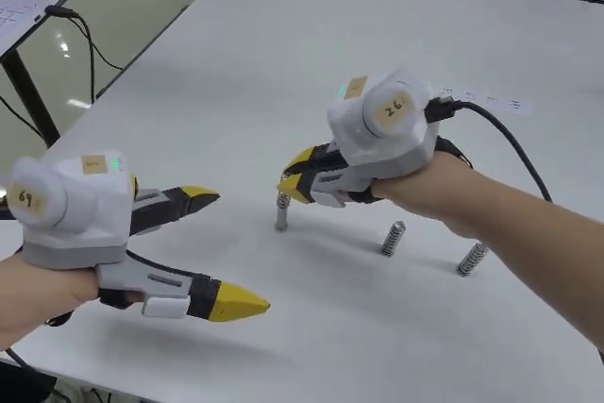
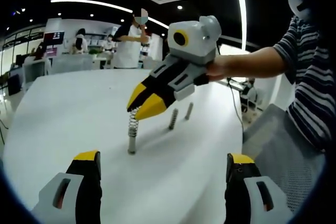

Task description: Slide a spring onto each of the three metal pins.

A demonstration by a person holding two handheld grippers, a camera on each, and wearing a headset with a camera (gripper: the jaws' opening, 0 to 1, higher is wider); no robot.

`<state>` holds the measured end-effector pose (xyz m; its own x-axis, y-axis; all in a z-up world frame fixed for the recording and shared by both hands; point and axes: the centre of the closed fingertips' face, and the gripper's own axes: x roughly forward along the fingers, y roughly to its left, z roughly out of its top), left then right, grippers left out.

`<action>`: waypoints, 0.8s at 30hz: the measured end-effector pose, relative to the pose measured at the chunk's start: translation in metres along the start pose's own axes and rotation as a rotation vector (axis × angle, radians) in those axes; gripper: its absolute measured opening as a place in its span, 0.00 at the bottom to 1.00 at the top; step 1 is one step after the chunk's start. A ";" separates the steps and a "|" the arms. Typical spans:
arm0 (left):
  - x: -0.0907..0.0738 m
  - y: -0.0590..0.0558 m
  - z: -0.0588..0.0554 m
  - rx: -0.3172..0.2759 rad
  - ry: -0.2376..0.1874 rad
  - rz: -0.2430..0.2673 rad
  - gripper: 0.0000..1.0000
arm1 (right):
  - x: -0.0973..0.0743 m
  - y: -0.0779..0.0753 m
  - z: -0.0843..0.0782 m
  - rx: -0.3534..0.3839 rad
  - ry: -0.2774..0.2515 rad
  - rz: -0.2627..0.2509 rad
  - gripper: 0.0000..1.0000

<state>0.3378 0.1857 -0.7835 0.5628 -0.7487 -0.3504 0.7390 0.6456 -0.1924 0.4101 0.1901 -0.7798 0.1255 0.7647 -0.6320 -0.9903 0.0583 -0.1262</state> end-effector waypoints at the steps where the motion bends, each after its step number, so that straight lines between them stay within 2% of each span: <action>1: 0.000 0.000 0.000 -0.002 -0.002 0.002 0.97 | 0.001 0.000 -0.002 -0.001 0.006 -0.001 0.08; 14: 0.001 -0.002 0.000 -0.004 0.000 -0.003 0.96 | 0.022 0.006 -0.024 -0.021 0.082 0.006 0.08; 21: 0.001 0.000 0.001 -0.008 -0.008 0.007 0.97 | 0.027 0.010 -0.031 0.004 0.097 0.026 0.08; 24: 0.001 0.000 0.001 -0.011 -0.010 0.009 0.97 | 0.027 0.010 -0.029 0.013 0.090 0.026 0.08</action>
<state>0.3391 0.1849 -0.7834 0.5729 -0.7446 -0.3425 0.7301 0.6536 -0.1996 0.4054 0.1926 -0.8202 0.1041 0.7052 -0.7013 -0.9939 0.0481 -0.0992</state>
